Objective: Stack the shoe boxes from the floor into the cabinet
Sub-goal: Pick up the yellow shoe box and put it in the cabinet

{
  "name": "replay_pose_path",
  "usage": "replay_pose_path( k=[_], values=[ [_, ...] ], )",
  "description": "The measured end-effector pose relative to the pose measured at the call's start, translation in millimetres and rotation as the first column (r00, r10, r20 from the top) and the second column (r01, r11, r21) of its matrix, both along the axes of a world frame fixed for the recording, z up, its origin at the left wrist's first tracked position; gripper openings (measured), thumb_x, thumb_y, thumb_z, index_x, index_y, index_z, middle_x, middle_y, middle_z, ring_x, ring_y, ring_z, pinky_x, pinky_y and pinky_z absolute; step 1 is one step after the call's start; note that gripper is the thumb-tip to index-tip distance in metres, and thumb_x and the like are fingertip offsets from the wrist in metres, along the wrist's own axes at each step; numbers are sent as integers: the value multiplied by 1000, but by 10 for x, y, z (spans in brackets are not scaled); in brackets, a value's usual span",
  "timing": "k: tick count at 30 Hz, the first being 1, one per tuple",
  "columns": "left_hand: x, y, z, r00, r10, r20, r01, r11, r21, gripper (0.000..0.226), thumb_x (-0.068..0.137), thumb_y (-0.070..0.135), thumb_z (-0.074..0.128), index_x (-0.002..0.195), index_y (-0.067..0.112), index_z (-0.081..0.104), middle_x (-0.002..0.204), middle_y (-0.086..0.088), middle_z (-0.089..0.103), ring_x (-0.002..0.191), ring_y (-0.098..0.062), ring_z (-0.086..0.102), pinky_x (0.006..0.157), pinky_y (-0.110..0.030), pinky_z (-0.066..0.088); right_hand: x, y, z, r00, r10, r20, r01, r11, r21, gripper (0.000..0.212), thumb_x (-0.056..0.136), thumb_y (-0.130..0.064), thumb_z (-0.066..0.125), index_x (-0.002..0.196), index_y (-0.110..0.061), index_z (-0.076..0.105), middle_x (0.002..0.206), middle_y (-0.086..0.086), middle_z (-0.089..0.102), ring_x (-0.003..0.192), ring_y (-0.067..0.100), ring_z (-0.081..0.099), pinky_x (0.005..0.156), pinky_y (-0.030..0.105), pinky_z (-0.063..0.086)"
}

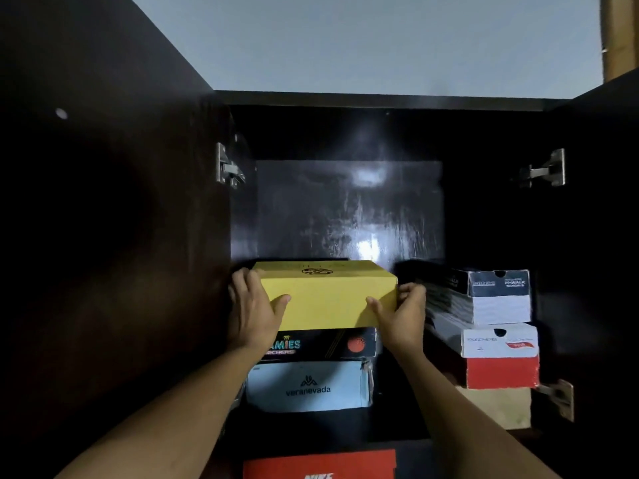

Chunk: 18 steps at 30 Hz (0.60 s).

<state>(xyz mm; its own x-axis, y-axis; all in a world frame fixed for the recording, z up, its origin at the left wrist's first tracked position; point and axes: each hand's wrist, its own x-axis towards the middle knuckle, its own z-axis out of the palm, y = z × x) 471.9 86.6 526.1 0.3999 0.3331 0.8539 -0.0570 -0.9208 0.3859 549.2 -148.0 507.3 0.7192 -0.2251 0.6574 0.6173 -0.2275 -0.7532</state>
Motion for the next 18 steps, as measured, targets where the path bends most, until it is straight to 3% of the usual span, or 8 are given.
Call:
replay_pose_path(
  k=[2,4,6,9,11,15,18],
  values=[
    [93,-6,-33,998,70,-3,-69,995,67,50,80,35,79,116,13,53,131,-11,44,122,-33,43,75,-42,56,94,27,-51,1000,-1,2,1,996,-89,43,85,-18,78,115,-15,47,122,2,42,113,19,49,90,26,42],
    [191,5,-75,992,118,-41,-112,986,124,54,78,34,80,122,15,55,141,-10,43,135,-34,34,90,-44,54,184,53,-90,1000,11,17,-7,984,-180,54,85,-21,77,130,-13,48,130,3,41,116,17,48,96,29,43],
    [279,26,-138,987,130,-96,-112,979,171,65,82,37,76,137,17,48,156,-9,30,148,-34,18,102,-45,47,268,73,-101,999,28,39,-19,974,-226,66,83,-22,79,138,-11,45,135,5,40,117,18,48,94,27,41],
    [431,110,-257,980,52,-191,-24,989,143,74,89,43,65,151,21,31,165,-3,3,152,-28,-7,97,-43,51,409,115,-101,998,40,46,-24,953,-302,76,80,-20,82,144,-10,42,140,8,41,121,23,50,99,28,42],
    [533,185,-318,968,-21,-252,44,995,89,78,90,46,63,154,20,25,164,0,-9,151,-26,-14,106,-42,43,496,160,-112,998,49,35,-33,933,-358,81,81,-20,81,149,-12,38,145,7,39,126,24,48,106,33,43],
    [718,316,-378,957,-69,-280,88,995,55,81,90,46,63,156,20,23,164,2,-10,152,-25,-12,117,-42,29,676,224,-87,999,46,14,-36,905,-424,83,82,-24,79,152,-12,36,153,8,35,135,26,45,112,36,39],
    [800,373,-386,950,-72,-305,78,997,10,82,88,51,62,155,22,26,162,5,-8,151,-25,-1,113,-44,35,786,287,-69,1000,16,-1,-15,884,-467,85,81,-30,80,152,-13,37,158,6,30,141,25,40,113,30,32]
  ],
)
